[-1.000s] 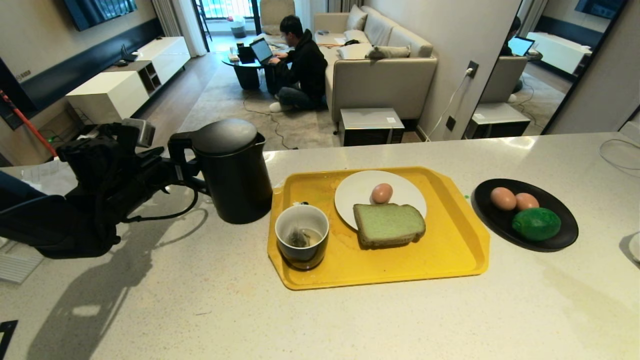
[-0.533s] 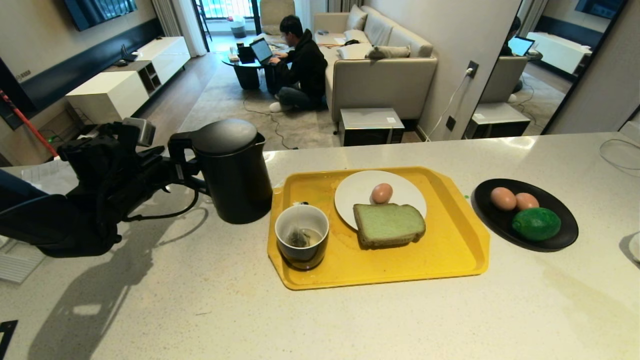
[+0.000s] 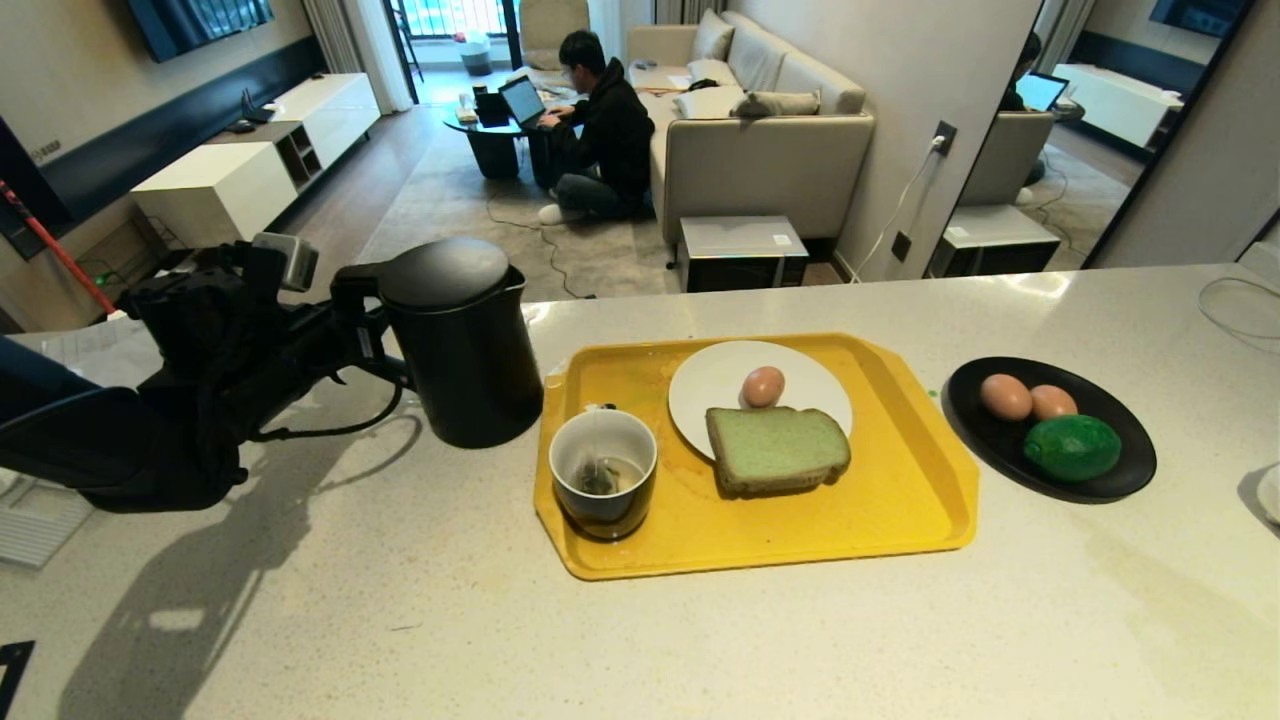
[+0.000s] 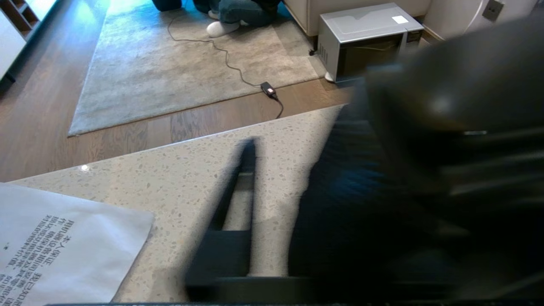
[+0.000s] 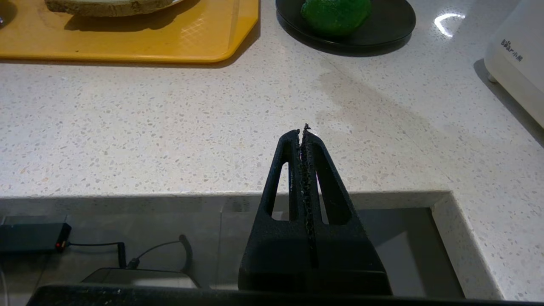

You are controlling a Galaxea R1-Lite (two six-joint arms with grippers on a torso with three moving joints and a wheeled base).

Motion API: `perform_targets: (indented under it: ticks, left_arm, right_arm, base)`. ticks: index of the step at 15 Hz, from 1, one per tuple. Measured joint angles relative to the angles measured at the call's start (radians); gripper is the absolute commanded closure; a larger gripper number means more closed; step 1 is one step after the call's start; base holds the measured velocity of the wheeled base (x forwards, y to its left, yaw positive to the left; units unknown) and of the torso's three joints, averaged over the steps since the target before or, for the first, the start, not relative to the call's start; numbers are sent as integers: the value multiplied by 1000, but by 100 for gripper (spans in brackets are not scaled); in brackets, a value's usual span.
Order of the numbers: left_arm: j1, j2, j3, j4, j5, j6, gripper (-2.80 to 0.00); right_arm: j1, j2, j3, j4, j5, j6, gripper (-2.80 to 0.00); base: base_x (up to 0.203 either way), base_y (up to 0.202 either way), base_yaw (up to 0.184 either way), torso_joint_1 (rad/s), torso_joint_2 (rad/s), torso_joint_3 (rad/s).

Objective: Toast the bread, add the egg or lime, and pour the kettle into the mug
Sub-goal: Pick up the kettle

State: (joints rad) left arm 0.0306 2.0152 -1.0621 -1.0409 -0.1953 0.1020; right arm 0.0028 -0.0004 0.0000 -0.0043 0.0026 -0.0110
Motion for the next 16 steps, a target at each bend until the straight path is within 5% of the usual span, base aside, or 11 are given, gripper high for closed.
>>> perform_targets:
  ticks: [12, 16]
  left_arm:
    - [24, -120, 2, 0, -4, -13, 0]
    - [24, -212, -18, 104, -7, -13, 0]
  right_arm:
    - [0, 0, 0, 0, 0, -1, 0]
    - [0, 0, 0, 0, 0, 0, 0]
  base:
    - [0, 0, 0, 0, 0, 0]
    - [0, 0, 0, 0, 0, 0]
